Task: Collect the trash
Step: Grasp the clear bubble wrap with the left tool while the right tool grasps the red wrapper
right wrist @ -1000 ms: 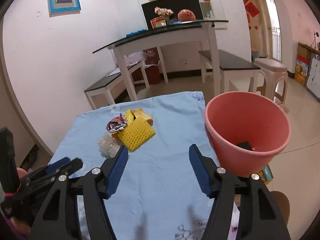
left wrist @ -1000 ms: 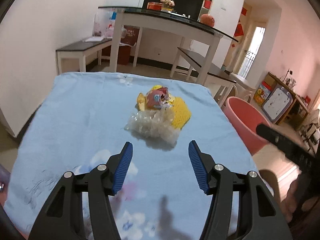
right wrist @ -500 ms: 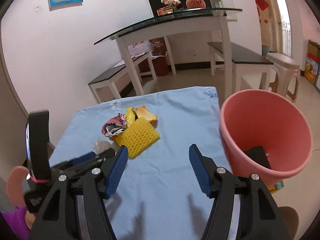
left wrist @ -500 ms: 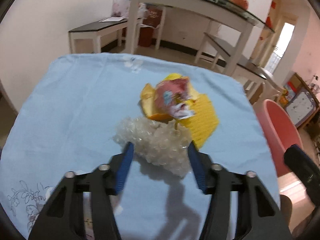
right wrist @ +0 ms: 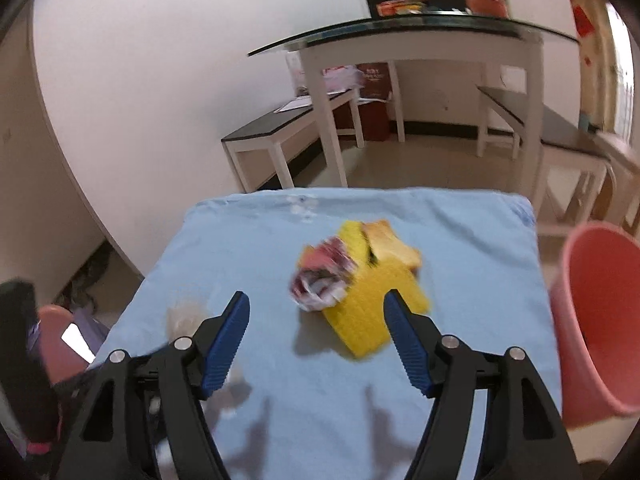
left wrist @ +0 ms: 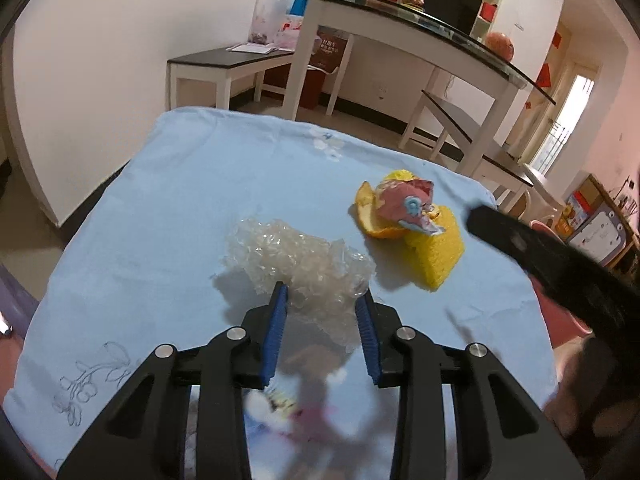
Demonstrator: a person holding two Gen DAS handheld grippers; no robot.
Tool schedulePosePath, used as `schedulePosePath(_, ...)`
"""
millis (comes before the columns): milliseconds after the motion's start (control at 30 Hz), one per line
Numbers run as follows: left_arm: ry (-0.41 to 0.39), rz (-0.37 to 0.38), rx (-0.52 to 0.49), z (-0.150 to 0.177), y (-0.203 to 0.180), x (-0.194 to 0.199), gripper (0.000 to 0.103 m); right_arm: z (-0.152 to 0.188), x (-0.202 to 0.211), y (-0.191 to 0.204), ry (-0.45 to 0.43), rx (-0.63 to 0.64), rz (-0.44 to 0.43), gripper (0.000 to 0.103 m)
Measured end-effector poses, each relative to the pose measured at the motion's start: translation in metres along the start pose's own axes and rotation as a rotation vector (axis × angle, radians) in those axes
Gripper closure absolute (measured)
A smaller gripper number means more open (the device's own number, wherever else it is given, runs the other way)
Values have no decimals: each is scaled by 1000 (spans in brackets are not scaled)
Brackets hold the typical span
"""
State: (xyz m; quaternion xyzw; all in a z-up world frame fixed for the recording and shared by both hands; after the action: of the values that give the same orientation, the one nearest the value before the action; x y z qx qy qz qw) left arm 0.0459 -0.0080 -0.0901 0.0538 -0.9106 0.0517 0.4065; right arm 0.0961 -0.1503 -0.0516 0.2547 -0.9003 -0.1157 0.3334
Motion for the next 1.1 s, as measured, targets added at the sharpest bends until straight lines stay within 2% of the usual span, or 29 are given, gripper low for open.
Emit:
schedulePosePath(100,13,11,16,2,9,2,69,-8,-22,6,25,19,15,38)
schedulePosePath(167,10,14,25,1,13,3,69,-10,-33,7,46,26,29,47)
schedulePosePath(333,12,23,44,0,21,4,69,-9,-58,3,93,38,71,54)
schedulePosePath(400,12,26,46,2,22,4,69,-8,-63,1,105,47,85,63)
schedulePosePath(467,10,29,46,2,22,5,69,-6,-66,-2,122,45,93,82)
schedulePosePath(567,8,33,48,1,22,6,69,-2,-68,-12,133,20,101,95)
schedulePosePath(833,-38,45,42,-4,21,22,69,-1,-25,-6,67,-63,-8,97)
schedulePosePath(1100,-80,45,33,-5,13,42,69,9,35,14,-3,-58,-51,97)
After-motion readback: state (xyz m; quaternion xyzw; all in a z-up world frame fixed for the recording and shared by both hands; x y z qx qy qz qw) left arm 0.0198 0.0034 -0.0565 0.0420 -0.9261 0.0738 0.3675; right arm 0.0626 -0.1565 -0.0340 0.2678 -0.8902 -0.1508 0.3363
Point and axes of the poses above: each gripper's, at about its wrist camera, not at the fingertips, and x roughly against the way its jaws point, y to its left, z to its underside, the point moved 4 cm from there along -x, roughly the way its jaws point, and after that the axes turned 15 degrees about -z, right-handed, at the moved point
